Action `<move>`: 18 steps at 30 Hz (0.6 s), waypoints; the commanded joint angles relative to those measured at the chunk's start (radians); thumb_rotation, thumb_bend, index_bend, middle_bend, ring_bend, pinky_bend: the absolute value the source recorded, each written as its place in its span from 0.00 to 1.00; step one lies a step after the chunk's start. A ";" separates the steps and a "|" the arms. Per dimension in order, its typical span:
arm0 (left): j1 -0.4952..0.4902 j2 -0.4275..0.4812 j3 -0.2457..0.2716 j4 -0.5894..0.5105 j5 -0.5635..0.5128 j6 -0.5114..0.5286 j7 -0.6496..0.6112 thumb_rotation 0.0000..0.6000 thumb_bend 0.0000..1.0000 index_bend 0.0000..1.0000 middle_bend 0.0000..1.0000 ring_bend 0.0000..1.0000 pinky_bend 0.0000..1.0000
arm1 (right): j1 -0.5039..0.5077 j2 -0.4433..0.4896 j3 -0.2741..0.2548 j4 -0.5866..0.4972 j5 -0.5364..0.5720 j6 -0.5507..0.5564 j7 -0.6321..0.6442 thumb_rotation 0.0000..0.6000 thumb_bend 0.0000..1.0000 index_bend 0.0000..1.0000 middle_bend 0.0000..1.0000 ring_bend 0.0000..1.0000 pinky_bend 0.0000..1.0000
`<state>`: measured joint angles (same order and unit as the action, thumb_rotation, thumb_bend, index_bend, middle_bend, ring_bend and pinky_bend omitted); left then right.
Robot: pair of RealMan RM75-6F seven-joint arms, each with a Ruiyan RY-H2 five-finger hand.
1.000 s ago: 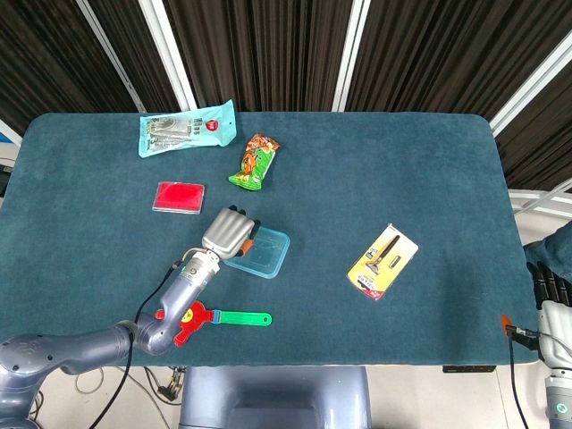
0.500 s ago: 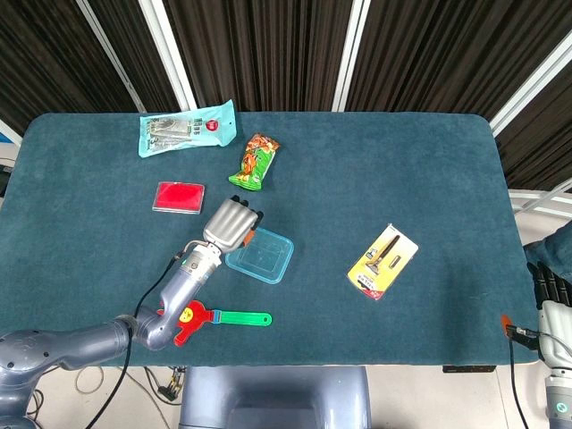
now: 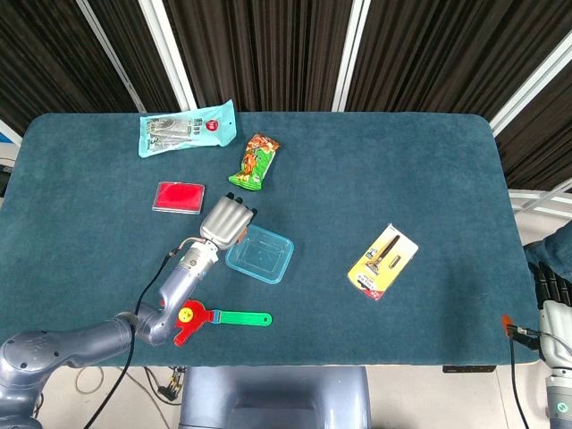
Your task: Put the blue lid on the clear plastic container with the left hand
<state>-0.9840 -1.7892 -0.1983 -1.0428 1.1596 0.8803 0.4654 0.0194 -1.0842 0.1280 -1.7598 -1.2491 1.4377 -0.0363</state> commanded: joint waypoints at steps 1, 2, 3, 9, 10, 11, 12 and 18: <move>-0.005 -0.010 0.001 0.015 0.009 -0.005 -0.013 1.00 0.60 0.67 0.63 0.45 0.40 | 0.000 0.000 0.000 0.000 0.001 0.000 0.001 1.00 0.34 0.00 0.01 0.00 0.00; -0.006 -0.014 0.001 0.021 0.013 -0.006 -0.018 1.00 0.60 0.67 0.63 0.45 0.40 | 0.000 0.000 0.000 0.000 0.001 0.000 0.001 1.00 0.34 0.00 0.01 0.00 0.00; -0.007 -0.017 0.002 0.028 0.016 -0.007 -0.022 1.00 0.60 0.67 0.63 0.45 0.40 | 0.000 0.000 0.000 0.000 0.001 -0.001 0.001 1.00 0.34 0.00 0.01 0.00 0.00; -0.015 -0.033 0.003 0.059 0.033 -0.013 -0.038 1.00 0.60 0.67 0.63 0.45 0.40 | 0.000 0.001 0.000 -0.001 0.004 -0.004 0.002 1.00 0.34 0.00 0.01 0.00 0.00; -0.016 -0.035 0.003 0.062 0.034 -0.015 -0.039 1.00 0.60 0.67 0.63 0.45 0.40 | 0.000 0.001 0.000 -0.001 0.004 -0.004 0.003 1.00 0.34 0.00 0.01 0.00 0.00; -0.017 -0.038 0.004 0.068 0.036 -0.016 -0.039 1.00 0.60 0.67 0.63 0.45 0.40 | 0.000 0.002 0.001 -0.001 0.004 -0.004 0.003 1.00 0.34 0.00 0.01 0.00 0.00; -0.018 -0.040 0.004 0.073 0.036 -0.018 -0.038 1.00 0.60 0.67 0.63 0.45 0.40 | 0.000 0.002 0.001 -0.001 0.005 -0.004 0.004 1.00 0.34 0.00 0.01 0.00 0.00; -0.020 -0.060 0.010 0.111 0.040 -0.030 -0.040 1.00 0.60 0.67 0.63 0.45 0.40 | 0.000 0.003 0.001 -0.003 0.005 -0.005 0.004 1.00 0.34 0.00 0.01 0.00 0.00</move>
<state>-1.0031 -1.8447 -0.1904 -0.9375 1.1986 0.8539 0.4278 0.0197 -1.0811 0.1288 -1.7623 -1.2438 1.4328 -0.0324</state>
